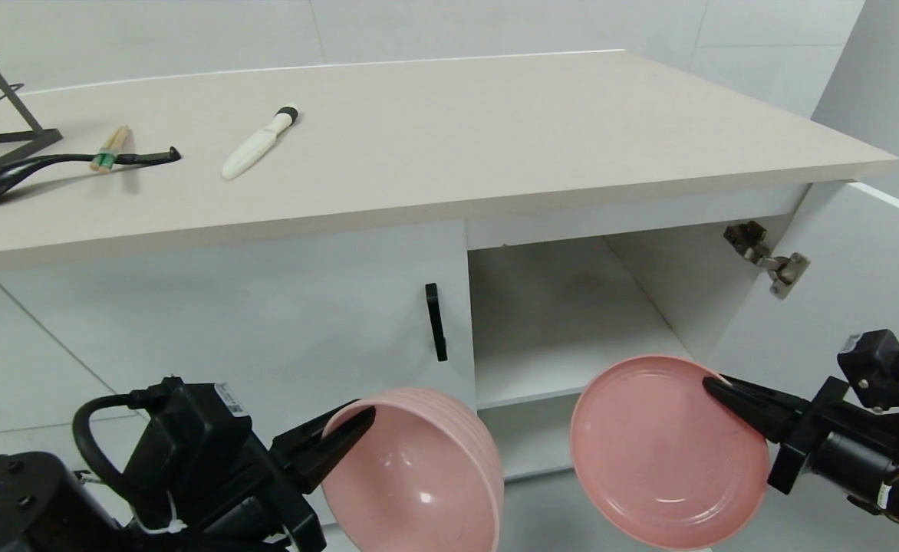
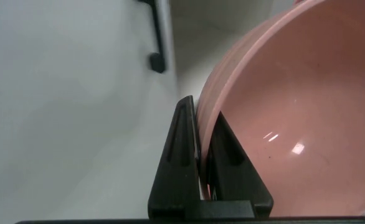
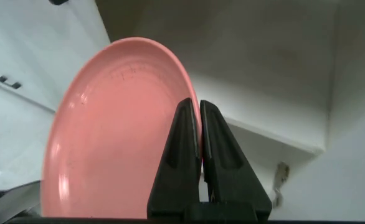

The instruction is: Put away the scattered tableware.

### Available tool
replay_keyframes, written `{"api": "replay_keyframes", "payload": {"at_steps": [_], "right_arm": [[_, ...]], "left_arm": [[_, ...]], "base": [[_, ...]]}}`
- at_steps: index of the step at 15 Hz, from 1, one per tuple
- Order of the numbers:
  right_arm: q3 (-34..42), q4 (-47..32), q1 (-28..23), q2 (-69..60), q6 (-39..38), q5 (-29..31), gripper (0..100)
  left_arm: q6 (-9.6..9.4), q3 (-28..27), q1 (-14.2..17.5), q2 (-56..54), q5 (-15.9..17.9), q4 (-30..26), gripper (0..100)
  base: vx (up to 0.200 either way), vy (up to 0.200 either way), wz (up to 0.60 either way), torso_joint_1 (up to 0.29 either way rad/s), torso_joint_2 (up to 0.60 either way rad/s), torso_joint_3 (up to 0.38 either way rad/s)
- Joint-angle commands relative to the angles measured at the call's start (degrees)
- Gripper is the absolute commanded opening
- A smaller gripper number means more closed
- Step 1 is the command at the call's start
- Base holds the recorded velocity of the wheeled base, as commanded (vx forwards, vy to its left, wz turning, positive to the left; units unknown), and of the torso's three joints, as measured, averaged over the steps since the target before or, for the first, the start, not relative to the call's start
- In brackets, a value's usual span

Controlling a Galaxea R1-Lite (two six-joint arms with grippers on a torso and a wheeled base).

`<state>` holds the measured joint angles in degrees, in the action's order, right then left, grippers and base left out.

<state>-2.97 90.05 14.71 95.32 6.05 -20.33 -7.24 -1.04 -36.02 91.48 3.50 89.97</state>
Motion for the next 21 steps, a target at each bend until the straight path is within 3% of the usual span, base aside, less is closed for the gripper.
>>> {"api": "replay_keyframes", "payload": {"at_steps": [1,4,12,21], "right_arm": [[-1.3,-0.1,0.4,2.7,0.0,0.0,0],[-5.4,-0.1,0.4,7.0,-0.6,0.1,0],[-15.0,-0.1,0.4,16.6,-7.2,0.1,0],[-20.4,-0.1,0.4,21.8,-7.2,0.1,0]], "left_arm": [[0.03,0.3,0.0,-0.3,0.0,0.0,0],[0.03,0.7,-0.4,-0.3,0.0,0.0,0],[-0.14,1.0,-0.4,0.0,0.0,0.0,0],[-0.14,1.0,-0.2,1.1,0.0,0.0,0]], "base": [[0.0,0.0,0.0,0.0,0.0,0.0],[0.2,0.0,0.0,0.002,0.01,0.012],[0.0,0.0,0.0,0.0,0.0,0.0],[0.0,0.0,0.0,0.0,0.0,0.0]]}}
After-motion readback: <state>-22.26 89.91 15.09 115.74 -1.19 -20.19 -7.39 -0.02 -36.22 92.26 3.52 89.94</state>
